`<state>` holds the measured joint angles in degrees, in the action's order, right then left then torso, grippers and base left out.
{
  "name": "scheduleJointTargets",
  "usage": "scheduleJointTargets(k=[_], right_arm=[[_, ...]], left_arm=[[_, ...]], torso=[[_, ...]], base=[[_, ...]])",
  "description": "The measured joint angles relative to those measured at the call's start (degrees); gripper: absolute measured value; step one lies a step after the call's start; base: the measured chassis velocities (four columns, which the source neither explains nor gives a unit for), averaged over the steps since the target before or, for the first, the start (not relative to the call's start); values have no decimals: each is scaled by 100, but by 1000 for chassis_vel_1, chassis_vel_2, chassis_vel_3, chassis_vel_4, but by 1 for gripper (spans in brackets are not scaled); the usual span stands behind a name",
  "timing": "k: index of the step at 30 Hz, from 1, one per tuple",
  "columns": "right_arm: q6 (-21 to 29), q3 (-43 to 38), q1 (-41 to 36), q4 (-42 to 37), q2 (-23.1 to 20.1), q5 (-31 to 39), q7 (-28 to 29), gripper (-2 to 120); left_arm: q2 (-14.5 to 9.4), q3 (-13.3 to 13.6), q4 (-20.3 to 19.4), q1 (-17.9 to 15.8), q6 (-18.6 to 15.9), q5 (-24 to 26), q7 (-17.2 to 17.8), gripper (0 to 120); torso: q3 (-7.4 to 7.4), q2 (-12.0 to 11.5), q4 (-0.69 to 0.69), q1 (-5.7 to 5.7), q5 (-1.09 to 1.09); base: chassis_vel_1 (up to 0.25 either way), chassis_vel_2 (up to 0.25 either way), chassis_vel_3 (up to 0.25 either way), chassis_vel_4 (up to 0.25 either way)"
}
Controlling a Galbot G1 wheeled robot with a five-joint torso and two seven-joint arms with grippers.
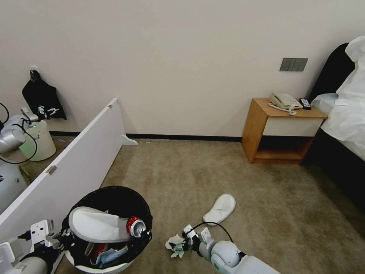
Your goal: Pick up the trash bin, then pick up the garbage from the floor and place it into the trash bin.
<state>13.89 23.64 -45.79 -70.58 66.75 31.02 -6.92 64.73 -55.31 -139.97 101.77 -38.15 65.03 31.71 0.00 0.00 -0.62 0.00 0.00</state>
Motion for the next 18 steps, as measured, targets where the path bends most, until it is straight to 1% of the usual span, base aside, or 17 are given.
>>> scheduleJointTargets(k=[5,6,18], right_arm=[[-1,1,-1,79,23,-9,-29,100],[-27,-5,1,236,98,-33,-76,100],[-269,-154,104,888,375,-208,-337,100]], left_arm=[[-4,0,7,-3,0,9,0,2],[-10,2,14,-5,-1,22,-1,2],[-31,14,34,-23,-1,37,-3,2]], torso=[[0,0,1,0,0],[0,0,0,0,0],[0,0,1,0,0]], base=[[0,0,0,0],[0,0,0,0],[0,0,0,0]])
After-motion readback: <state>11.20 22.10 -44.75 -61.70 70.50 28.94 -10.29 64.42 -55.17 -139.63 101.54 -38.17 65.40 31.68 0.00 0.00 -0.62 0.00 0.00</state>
